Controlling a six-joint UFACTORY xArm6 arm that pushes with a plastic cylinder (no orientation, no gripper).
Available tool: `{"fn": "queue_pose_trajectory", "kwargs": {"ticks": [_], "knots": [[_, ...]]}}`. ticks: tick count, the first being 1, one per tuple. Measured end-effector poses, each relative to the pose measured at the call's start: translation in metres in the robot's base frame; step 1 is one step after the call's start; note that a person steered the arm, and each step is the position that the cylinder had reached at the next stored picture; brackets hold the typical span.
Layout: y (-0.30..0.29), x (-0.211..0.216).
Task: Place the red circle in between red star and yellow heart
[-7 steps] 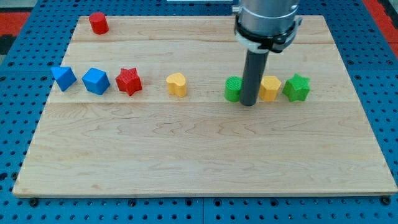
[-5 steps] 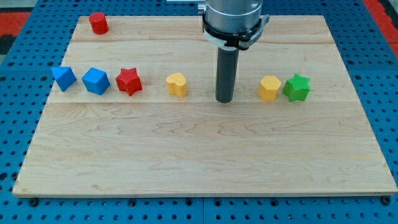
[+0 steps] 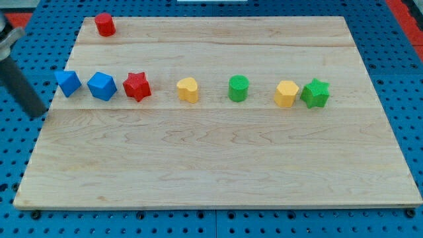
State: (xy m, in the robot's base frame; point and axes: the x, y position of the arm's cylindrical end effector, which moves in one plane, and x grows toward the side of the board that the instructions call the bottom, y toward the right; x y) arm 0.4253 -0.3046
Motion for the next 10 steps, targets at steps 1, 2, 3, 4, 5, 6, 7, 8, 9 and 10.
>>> {"fn": "queue_pose_trajectory", "kwargs": {"ticks": [1, 2, 3, 4, 5, 6, 7, 8, 9, 10], "knots": [[0.0, -0.095], [0.006, -0.166], [0.008, -0.207], [0.027, -0.214], [0.112, -0.207], [0.142, -0.203], [0.147, -0.213], [0.172, -0.19], [0.171, -0.155], [0.152, -0.174]]}}
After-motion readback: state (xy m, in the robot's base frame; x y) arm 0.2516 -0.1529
